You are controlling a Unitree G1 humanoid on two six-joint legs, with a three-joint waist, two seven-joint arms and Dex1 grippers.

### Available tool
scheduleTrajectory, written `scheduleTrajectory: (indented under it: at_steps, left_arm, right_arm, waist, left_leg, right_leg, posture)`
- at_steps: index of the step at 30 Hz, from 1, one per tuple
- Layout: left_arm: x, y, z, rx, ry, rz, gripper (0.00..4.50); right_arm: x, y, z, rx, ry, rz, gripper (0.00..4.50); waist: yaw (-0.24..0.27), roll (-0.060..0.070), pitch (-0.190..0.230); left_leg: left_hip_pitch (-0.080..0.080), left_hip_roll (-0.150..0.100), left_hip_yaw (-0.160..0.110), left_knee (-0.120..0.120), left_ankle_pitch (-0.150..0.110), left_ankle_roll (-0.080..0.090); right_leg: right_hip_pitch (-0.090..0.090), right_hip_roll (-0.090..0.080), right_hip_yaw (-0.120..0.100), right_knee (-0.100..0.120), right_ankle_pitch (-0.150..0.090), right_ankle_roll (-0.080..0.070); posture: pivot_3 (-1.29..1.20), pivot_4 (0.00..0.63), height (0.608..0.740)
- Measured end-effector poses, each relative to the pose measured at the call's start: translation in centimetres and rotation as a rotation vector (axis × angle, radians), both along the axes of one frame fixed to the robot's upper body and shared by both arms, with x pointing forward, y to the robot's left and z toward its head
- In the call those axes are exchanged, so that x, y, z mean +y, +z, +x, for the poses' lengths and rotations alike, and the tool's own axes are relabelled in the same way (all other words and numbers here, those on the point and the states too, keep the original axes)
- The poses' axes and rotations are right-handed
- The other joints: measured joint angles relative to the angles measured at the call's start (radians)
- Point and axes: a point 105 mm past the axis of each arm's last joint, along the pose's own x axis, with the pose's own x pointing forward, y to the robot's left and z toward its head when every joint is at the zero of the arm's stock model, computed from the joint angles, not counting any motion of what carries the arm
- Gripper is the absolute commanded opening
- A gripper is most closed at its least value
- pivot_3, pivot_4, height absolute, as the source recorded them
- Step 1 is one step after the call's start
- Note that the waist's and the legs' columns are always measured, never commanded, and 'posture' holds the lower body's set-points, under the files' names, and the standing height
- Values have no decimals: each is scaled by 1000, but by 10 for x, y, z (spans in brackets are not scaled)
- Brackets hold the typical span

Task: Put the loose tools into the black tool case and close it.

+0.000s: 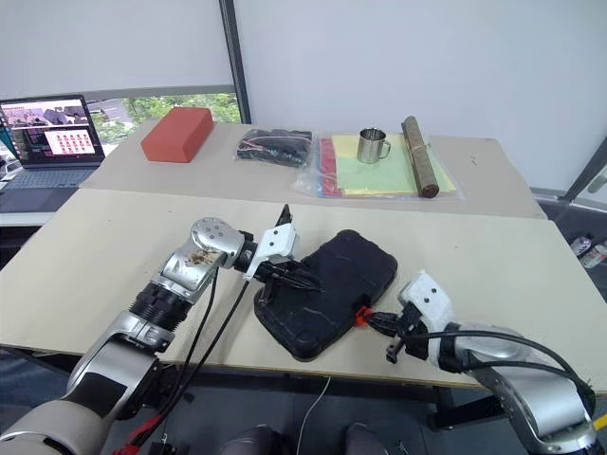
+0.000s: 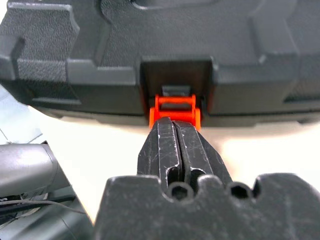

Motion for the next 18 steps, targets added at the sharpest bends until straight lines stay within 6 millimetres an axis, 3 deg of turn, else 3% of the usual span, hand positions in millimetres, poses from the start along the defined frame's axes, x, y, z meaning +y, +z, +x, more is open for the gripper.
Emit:
scheduleTrajectory:
  at_steps: [5, 11, 18]
  left_arm:
    - [0, 0, 0, -2, 0, -4, 800]
    - [-2, 0, 1, -10, -10, -6, 800]
    - [-5, -1, 4, -79, -39, 8, 800]
  right_arm:
    - [-9, -6, -2, 18, -57, 7, 0]
    - [-8, -31, 0, 90, -66, -23, 0]
    - [5, -17, 21, 37, -66, 12, 0]
  waist:
    - [0, 0, 0]
    - [0, 0, 0]
    - [-1, 0, 0]
  left_leg:
    - [0, 0, -2, 0, 0, 0]
    - [0, 0, -2, 0, 0, 0]
    - [-1, 0, -3, 0, 0, 0]
  right_leg:
    - [0, -1, 0, 0, -1, 1]
    - [0, -1, -1, 0, -1, 1]
    - [0, -2, -2, 0, 0, 0]
  posture:
    - [0, 150, 736]
    - [0, 150, 736]
    - [0, 150, 736]
